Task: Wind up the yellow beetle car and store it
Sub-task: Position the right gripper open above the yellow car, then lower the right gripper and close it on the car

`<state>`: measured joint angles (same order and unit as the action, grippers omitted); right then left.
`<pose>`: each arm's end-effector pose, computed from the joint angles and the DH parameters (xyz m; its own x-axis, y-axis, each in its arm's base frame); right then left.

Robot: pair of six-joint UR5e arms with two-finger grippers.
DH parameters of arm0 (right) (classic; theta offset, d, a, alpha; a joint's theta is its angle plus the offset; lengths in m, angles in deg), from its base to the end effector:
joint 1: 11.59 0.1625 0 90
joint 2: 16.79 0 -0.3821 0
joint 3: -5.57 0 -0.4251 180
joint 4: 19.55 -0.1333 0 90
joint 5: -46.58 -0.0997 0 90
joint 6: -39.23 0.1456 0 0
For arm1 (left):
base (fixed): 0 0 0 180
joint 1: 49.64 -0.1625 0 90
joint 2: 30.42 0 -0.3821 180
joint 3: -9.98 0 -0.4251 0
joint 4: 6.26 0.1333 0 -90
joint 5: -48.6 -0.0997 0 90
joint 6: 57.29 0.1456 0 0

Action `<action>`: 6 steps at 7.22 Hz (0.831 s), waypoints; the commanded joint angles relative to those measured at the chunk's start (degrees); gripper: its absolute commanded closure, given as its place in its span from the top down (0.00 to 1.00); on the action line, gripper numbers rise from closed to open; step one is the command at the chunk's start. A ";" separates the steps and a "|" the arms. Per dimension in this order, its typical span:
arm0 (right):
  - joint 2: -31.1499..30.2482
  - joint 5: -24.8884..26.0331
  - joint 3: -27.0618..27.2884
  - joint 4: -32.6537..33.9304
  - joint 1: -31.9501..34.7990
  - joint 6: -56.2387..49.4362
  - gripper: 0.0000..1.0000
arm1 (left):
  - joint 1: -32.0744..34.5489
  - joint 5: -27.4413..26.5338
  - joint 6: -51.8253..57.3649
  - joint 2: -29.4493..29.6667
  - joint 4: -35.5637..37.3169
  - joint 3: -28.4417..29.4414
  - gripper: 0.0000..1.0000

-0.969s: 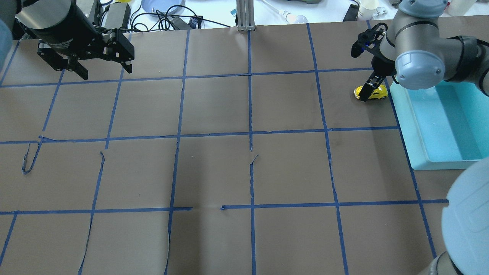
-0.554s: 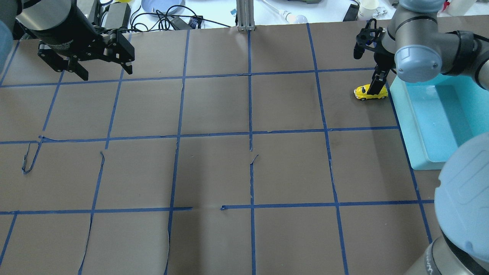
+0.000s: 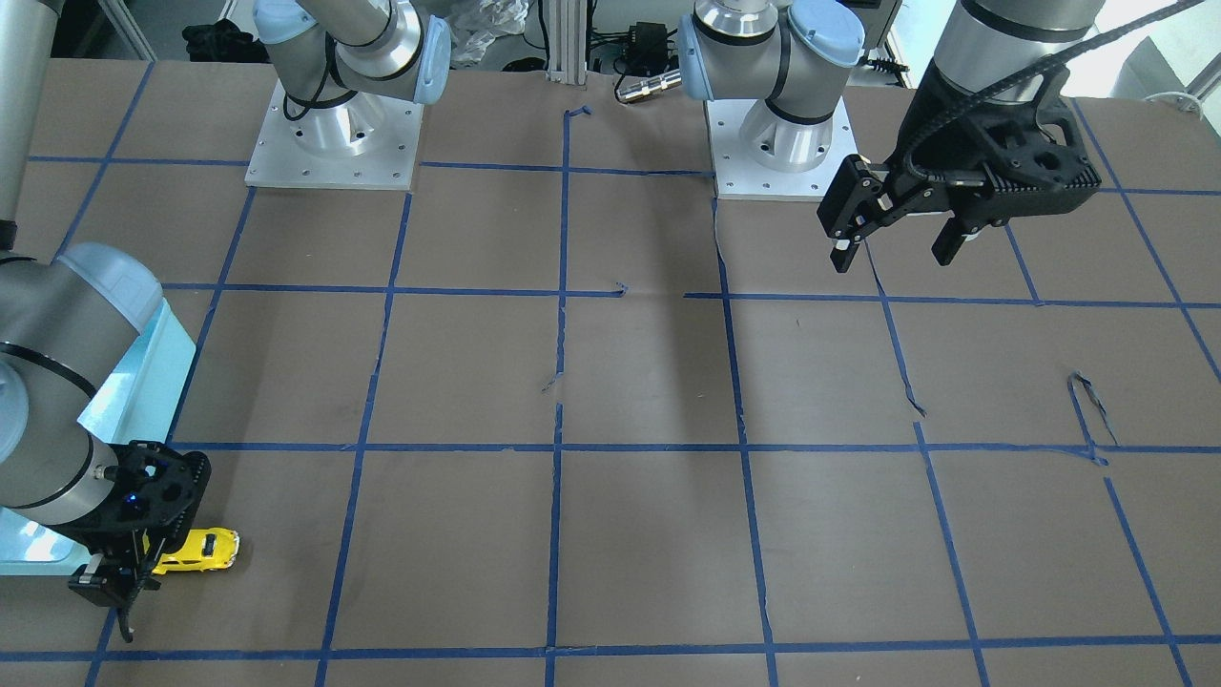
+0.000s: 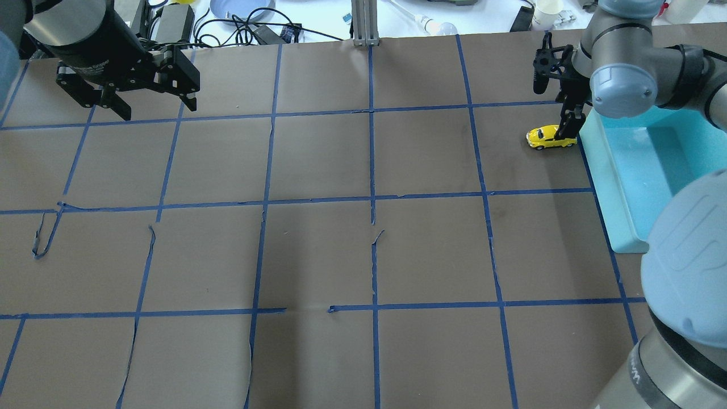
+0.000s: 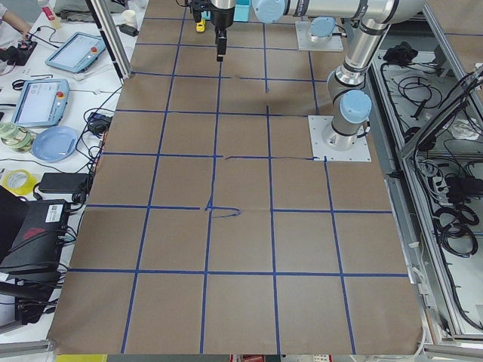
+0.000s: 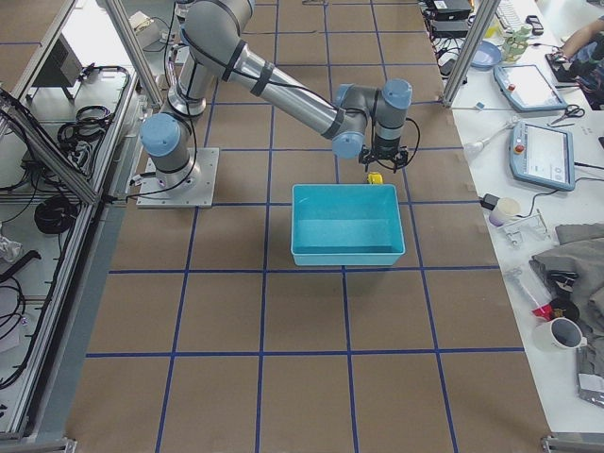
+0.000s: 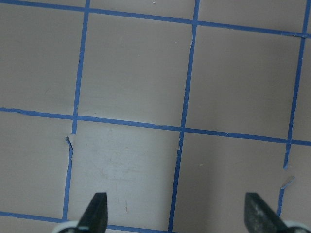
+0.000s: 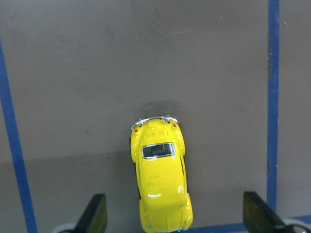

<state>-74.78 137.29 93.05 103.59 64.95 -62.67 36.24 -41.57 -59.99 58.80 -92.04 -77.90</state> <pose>-0.0307 -0.6932 0.1383 -0.0268 -0.9979 0.0597 -0.9993 0.0284 0.0252 -0.0940 -0.5445 0.4340 -0.9929 -0.1188 0.0029 -0.1182 0.9852 -0.1239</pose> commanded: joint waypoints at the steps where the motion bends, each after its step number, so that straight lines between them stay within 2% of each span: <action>1: 1.92 -1.68 -0.91 0.17 -0.07 -6.11 1.00 | -0.01 0.08 0.06 -0.02 0.00 0.00 1.00; 6: 3.59 -1.68 -0.20 0.26 -0.16 -8.67 1.00 | -0.01 0.17 0.06 -0.02 0.00 -0.09 1.00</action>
<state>-71.57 135.22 92.67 103.85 64.85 -71.25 36.23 -41.38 -59.93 58.79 -92.04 -77.98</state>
